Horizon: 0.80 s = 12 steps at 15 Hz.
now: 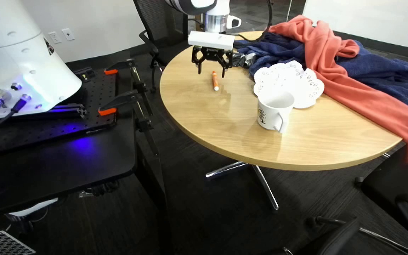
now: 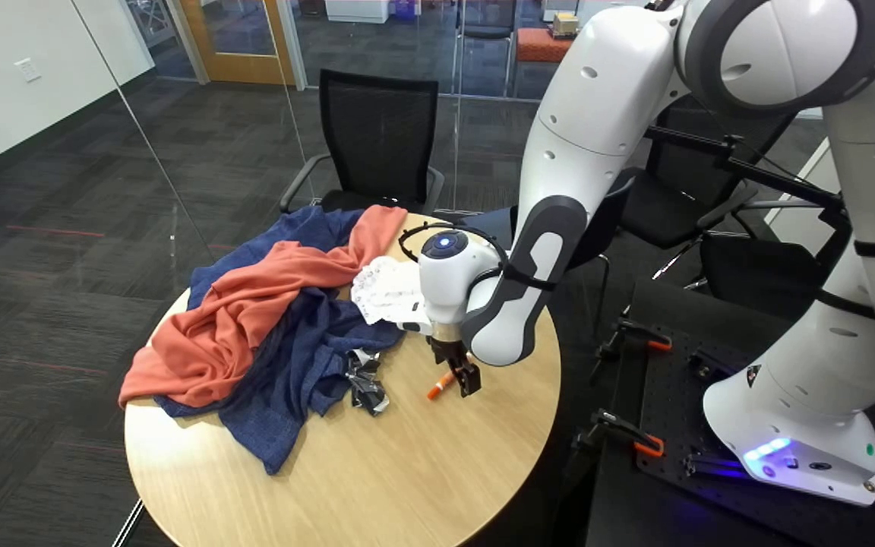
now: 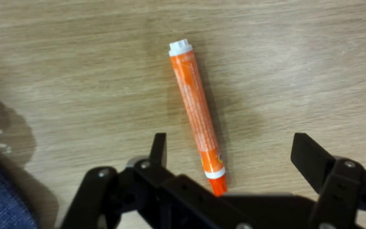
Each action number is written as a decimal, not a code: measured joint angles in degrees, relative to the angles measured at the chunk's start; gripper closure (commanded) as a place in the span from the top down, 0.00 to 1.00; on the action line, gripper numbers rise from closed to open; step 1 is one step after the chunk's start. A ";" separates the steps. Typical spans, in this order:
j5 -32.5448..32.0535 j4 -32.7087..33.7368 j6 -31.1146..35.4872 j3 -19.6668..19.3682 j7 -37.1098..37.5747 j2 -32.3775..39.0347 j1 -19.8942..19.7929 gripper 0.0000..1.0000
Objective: Place the blue peg on the table
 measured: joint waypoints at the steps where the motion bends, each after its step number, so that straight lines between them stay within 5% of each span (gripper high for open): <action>1: 0.00 0.17 0.00 0.00 0.00 0.24 -0.03 1.00; 2: 0.00 0.29 0.00 0.00 0.00 0.44 -0.06 0.93; 3: 0.00 0.40 0.00 0.00 0.00 0.60 -0.08 0.72; 5: 0.00 0.66 0.00 0.00 0.00 0.95 -0.09 0.68; 12: -0.01 1.13 0.00 0.08 0.00 1.84 -0.22 0.13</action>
